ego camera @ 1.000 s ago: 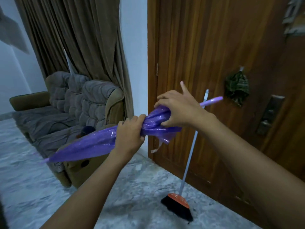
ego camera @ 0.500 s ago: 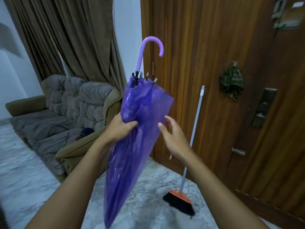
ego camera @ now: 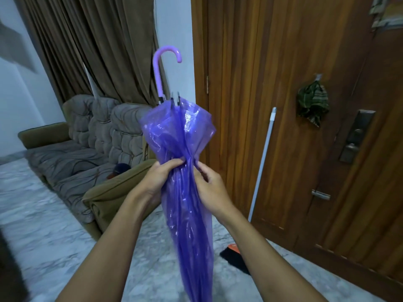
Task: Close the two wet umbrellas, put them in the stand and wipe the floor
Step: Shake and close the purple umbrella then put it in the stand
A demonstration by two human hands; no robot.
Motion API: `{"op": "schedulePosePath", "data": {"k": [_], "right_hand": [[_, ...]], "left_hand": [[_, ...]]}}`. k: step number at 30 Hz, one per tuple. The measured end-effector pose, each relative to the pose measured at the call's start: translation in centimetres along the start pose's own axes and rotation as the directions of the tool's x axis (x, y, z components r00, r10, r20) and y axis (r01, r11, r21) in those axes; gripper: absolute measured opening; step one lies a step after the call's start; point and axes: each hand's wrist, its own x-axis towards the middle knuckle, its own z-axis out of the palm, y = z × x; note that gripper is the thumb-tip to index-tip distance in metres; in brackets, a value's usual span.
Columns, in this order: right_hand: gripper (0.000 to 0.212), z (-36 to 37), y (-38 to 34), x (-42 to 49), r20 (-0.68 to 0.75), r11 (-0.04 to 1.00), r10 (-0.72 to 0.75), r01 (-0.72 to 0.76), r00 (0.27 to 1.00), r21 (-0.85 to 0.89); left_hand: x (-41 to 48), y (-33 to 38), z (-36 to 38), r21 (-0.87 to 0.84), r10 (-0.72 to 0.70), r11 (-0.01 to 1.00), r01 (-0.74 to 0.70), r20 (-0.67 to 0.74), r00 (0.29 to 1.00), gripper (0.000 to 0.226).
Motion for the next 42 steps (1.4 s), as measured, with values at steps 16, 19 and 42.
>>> {"op": "schedulePosePath", "data": {"k": [16, 19, 42], "right_hand": [[0.041, 1.4, -0.6, -0.1, -0.181, 0.998, -0.046, 0.037, 0.983, -0.052], [0.033, 0.2, -1.0, 0.0, -0.249, 0.993, -0.097, 0.078, 0.964, -0.087], [0.037, -2.2, -2.6, -2.4, 0.074, 0.988, -0.133, 0.138, 0.988, -0.073]], "left_hand": [[-0.2, -2.5, 2.0, 0.466, 0.614, 0.776, -0.425, -0.409, 0.675, 0.014], [-0.8, -1.7, 2.4, 0.365, 0.464, 0.858, -0.362, -0.246, 0.851, 0.028], [0.1, -2.0, 1.4, 0.332, 0.514, 0.836, -0.436, -0.198, 0.834, 0.036]]}}
